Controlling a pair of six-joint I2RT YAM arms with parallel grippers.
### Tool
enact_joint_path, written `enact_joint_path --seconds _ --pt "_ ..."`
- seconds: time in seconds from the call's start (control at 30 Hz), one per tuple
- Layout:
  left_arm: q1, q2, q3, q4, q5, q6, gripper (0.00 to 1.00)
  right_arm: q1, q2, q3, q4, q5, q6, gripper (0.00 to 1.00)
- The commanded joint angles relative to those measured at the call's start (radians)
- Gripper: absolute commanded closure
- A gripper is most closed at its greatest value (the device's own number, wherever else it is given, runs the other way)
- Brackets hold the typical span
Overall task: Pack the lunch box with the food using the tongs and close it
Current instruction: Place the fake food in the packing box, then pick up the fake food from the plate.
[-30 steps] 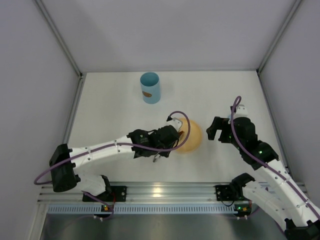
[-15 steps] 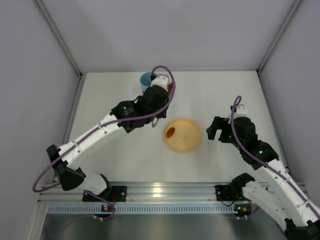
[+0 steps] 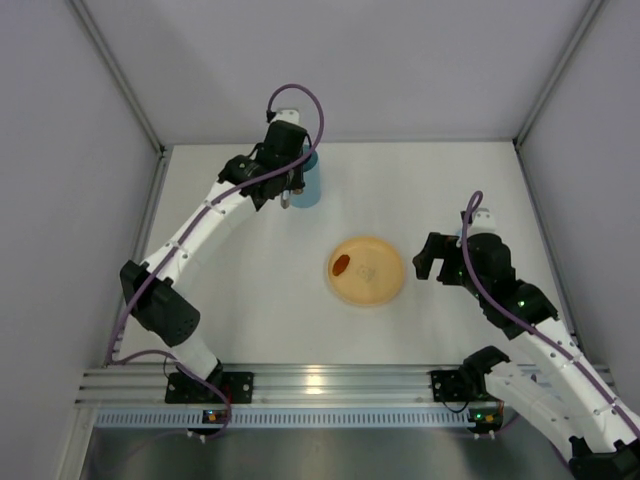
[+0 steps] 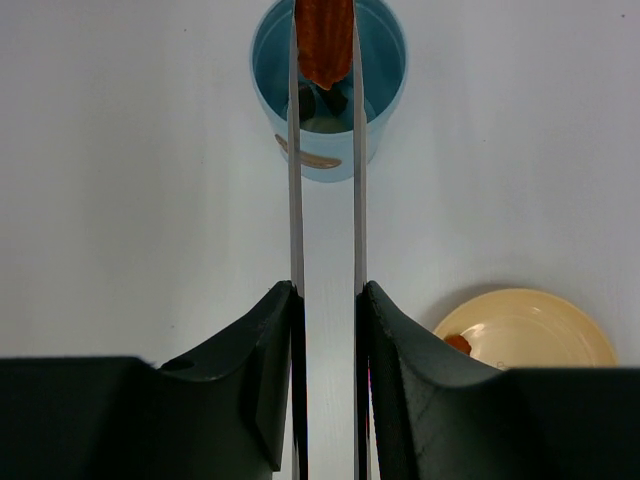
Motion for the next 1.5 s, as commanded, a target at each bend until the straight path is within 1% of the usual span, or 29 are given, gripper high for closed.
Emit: enact_joint_path --seconds 0.0,0.17,0.33,0.6,0.77,0.87,0.97,1.07,1.13,1.23,1.3,1.47 --pt "0.026 0.011 0.012 0.039 0.028 0.019 0.66 0.017 -0.005 0.058 -0.02 0.01 -0.013 0.01" --pt "0.044 0.022 -0.036 0.091 0.048 0.025 0.65 0.017 -0.003 0.06 -0.023 0.01 -0.014 0.01" --pt "0.052 0.039 -0.031 0.093 0.051 0.031 0.62 0.017 -0.002 0.071 -0.031 0.014 -0.019 0.01" --pt "0.052 0.042 -0.025 0.093 0.073 0.052 0.51 0.017 0.005 0.075 -0.033 0.011 -0.022 0.01" --pt "0.053 0.026 -0.025 0.102 0.093 0.066 0.5 0.018 0.001 0.075 -0.031 0.011 -0.02 0.01" --pt "0.047 -0.006 -0.037 0.111 0.142 0.066 0.51 0.017 -0.002 0.071 -0.031 0.011 -0.017 0.01" --pt "0.015 -0.044 -0.065 0.114 0.194 0.072 0.51 0.017 -0.002 0.066 -0.029 0.011 -0.016 0.01" --pt "-0.057 -0.076 -0.108 0.088 0.191 0.077 0.5 0.017 -0.006 0.063 -0.029 0.008 -0.016 0.01" --pt "-0.124 -0.115 -0.152 0.088 0.177 0.069 0.5 0.017 -0.012 0.059 -0.031 0.01 -0.014 0.01" --pt "-0.206 -0.173 -0.264 0.094 0.139 0.046 0.5 0.017 -0.026 0.055 -0.036 0.008 -0.013 0.01" --pt "-0.247 -0.201 -0.351 0.097 0.145 0.02 0.5 0.017 -0.032 0.052 -0.039 0.013 -0.013 0.01" --pt "-0.347 -0.244 -0.49 0.087 0.133 -0.009 0.5 0.017 -0.045 0.032 -0.037 0.013 -0.008 0.01"
